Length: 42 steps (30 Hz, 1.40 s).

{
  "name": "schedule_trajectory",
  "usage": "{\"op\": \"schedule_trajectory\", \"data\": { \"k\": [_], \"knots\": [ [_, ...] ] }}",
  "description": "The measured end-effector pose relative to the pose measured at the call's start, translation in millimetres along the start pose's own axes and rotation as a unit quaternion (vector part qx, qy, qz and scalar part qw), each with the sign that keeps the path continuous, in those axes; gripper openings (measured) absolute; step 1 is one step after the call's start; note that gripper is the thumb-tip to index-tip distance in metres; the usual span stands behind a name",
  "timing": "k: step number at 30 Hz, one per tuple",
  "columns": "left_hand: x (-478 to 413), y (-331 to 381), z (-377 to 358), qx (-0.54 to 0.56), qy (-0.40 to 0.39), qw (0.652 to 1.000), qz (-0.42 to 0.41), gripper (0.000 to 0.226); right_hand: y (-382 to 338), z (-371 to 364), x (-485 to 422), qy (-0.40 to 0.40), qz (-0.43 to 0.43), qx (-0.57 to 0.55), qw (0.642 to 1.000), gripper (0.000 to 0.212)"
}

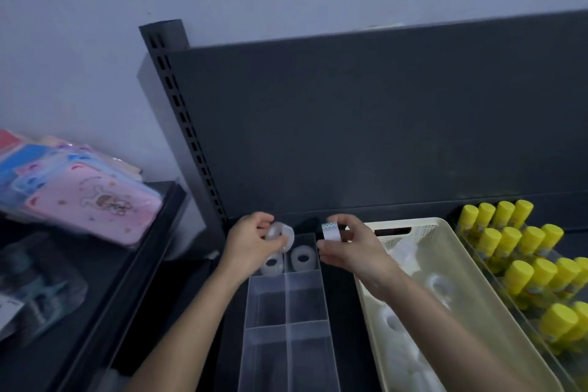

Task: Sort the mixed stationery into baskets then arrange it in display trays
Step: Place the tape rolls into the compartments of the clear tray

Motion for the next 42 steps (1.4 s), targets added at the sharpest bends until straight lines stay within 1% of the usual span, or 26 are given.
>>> {"op": "schedule_trajectory", "data": {
  "k": [2,4,5,7,9,11,12,14,15,17,19,23,27,29,31,33,34,36,39,40,42],
  "knots": [
    [-6.2,-8.4,3.0,-0.076,-0.018,0.997,-0.013,0.032,5.1,-6.0,-9.2,0.012,-0.01,0.024,1.0,0.039],
    [-8.4,-16.4,-2.7,-0.121,-0.061,0.99,-0.024,0.035,6.9,-9.4,-15.7,0.027,-0.004,0.076,0.997,0.04],
    [-9.2,-20.4,-6.8,-0.137,-0.084,0.986,-0.034,0.037,5.8,-9.7,-18.3,0.037,0.009,0.12,0.992,0.042],
    [-10.0,-24.4,-13.9,-0.169,-0.109,0.978,-0.062,0.039,2.5,-10.9,-22.7,0.056,0.036,0.238,0.969,0.045],
    [-10.4,-26.3,-20.1,-0.198,-0.117,0.969,-0.094,0.038,-1.1,-14.3,-27.0,0.061,0.057,0.321,0.943,0.038],
    [-7.2,-24.1,-22.9,-0.214,-0.11,0.963,-0.121,0.031,-3.3,-21.3,-32.4,0.056,0.078,0.385,0.918,0.023],
    [-4.3,-21.2,-22.8,-0.22,-0.098,0.961,-0.138,0.025,-2.8,-26.0,-34.9,0.05,0.086,0.415,0.904,0.02],
    [0.1,-13.2,-18.4,-0.242,-0.058,0.95,-0.188,0.015,-0.6,-35.1,-39.8,0.035,0.106,0.47,0.876,0.016],
    [1.2,-10.9,-14.7,-0.246,-0.036,0.946,-0.206,0.015,0.9,-38.8,-41.8,0.032,0.113,0.496,0.86,0.02],
    [-1.0,-16.0,-8.3,-0.222,-0.02,0.956,-0.192,0.018,4.1,-42.2,-45.2,0.033,0.108,0.532,0.839,0.036],
    [-3.9,-26.1,-6.1,-0.194,-0.023,0.967,-0.161,0.024,5.8,-45.5,-48.5,0.03,0.108,0.554,0.825,0.042],
    [-1.8,-31.1,-3.8,-0.156,0.004,0.979,-0.133,0.023,12.4,-54.0,-53.3,0.015,0.112,0.605,0.788,0.042],
    [-0.5,-29.3,4.9,-0.105,0.035,0.988,-0.106,0.016,9.4,-56.6,-55.5,0.02,0.108,0.622,0.775,0.037],
    [1.0,-23.3,7.2,-0.085,0.042,0.989,-0.11,0.008,7.7,-58.8,-56.7,0.011,0.108,0.633,0.767,0.037],
    [3.0,-16.3,8.6,-0.074,0.049,0.989,-0.118,0.009,5.4,-60.3,-55.8,0.01,0.112,0.644,0.757,0.034],
    [4.4,-11.4,9.3,-0.065,0.054,0.989,-0.119,0.014,4.7,-59.6,-53.6,0.008,0.114,0.647,0.754,0.033],
    [5.4,-9.0,8.5,-0.06,0.056,0.99,-0.118,0.016,5.2,-58.1,-52.3,0.004,0.112,0.643,0.757,0.036],
    [7.7,-2.0,3.8,-0.051,0.051,0.99,-0.123,0.016,3.4,-50.4,-47.5,0.008,0.11,0.61,0.785,0.041],
    [11.0,13.8,-14.4,-0.043,0.018,0.99,-0.132,0.016,-11.8,-29.3,-33.7,0.05,0.137,0.537,0.831,0.033],
    [11.6,20.1,-23.5,-0.042,0.002,0.99,-0.133,0.015,-18.3,-19.4,-27.3,0.067,0.152,0.518,0.839,0.03],
    [13.3,33.0,-45.3,-0.038,-0.026,0.991,-0.129,0.012,-28.9,5.8,-12.7,0.1,0.179,0.502,0.84,0.026]
  ]
}}
Point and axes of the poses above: each hand's wrist, its own x-axis away from the middle knuckle, its own z-axis out of the back of the hand, y = z × x, the point moved 9 cm from there along -x, towards the middle knuckle, and after that the axes turned 5 degrees about x, right-handed, at the moved point
